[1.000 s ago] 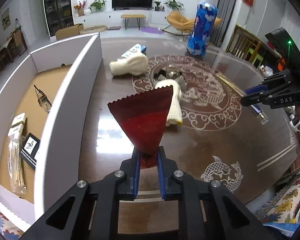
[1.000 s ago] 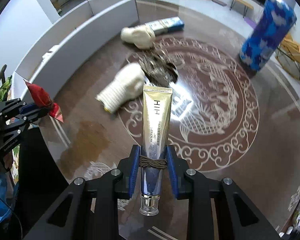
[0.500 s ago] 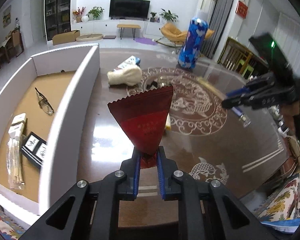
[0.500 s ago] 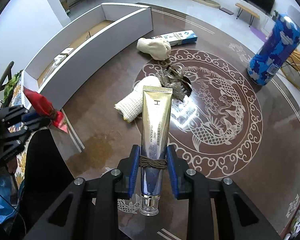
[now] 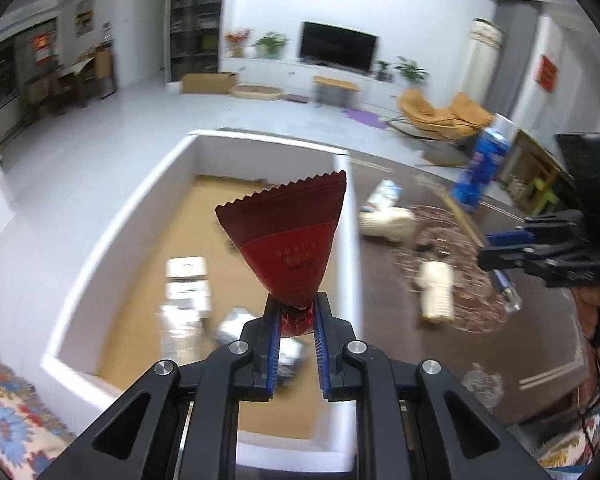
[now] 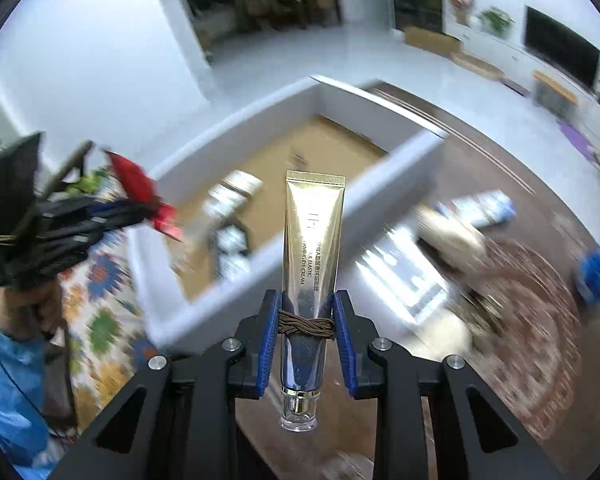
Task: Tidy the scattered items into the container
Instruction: 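Lift and carry the red packet and HIH tube over the cardboard box, then lower both items into the box and open both tools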
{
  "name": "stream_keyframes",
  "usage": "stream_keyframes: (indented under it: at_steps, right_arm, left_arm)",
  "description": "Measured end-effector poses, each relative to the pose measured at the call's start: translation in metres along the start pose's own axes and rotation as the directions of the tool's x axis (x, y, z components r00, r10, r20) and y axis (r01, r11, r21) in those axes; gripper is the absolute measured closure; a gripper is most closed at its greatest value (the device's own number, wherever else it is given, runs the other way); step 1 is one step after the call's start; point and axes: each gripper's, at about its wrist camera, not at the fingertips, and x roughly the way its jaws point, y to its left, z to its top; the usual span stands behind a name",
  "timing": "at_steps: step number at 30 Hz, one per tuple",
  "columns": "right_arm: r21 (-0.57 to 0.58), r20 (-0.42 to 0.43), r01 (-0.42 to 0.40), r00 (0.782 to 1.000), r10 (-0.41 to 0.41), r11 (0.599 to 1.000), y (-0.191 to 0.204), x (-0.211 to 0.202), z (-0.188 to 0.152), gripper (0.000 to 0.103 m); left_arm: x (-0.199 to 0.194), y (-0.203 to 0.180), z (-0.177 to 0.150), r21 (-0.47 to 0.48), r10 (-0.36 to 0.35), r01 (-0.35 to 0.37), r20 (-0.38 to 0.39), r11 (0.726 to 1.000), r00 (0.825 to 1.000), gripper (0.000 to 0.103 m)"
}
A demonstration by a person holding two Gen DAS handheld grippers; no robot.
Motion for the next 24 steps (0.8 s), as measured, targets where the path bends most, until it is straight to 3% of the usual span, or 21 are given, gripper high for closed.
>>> stream_keyframes:
  at_steps: [4,7,14,17,19,21,24]
  right_arm:
    - [-0.006,0.033,-0.112,0.993,0.113,0.994,0.052,0.035,0.028,0.075]
    - [-0.013,-0.009,-0.164,0.986,0.164,0.986,0.086,0.08,0.037,0.075]
    - [-0.028,-0.154,-0.159,0.976,0.153,0.987,0.13,0.183,0.025,0.075]
    - [-0.018,-0.188,-0.148,0.972,0.142,0.989,0.129,0.203,0.012,0.073]
    - [0.002,-0.168,-0.15,0.974,0.148,0.989,0.126,0.205,0.01,0.065]
    - [0.021,-0.129,-0.155,0.979,0.157,0.988,0.122,0.199,0.009,0.055]
    - [0.041,-0.044,-0.161,0.986,0.162,0.986,0.112,0.174,0.008,0.052]
  left_arm:
    - [0.015,0.04,0.0,-0.027,0.051,-0.053,-0.048,0.998,0.998,0.088]
    - [0.033,0.069,-0.007,-0.061,0.076,-0.082,-0.091,0.995,0.993,0.088]
    - [0.073,0.121,-0.031,-0.104,0.136,-0.16,-0.209,0.982,0.968,0.088]
    - [0.081,0.133,-0.039,-0.13,0.162,-0.198,-0.244,0.972,0.956,0.087]
    - [0.085,0.139,-0.044,-0.152,0.174,-0.218,-0.261,0.964,0.95,0.084]
    - [0.084,0.14,-0.048,-0.16,0.187,-0.232,-0.256,0.959,0.948,0.068]
    - [0.078,0.135,-0.049,-0.161,0.217,-0.256,-0.225,0.953,0.95,0.039]
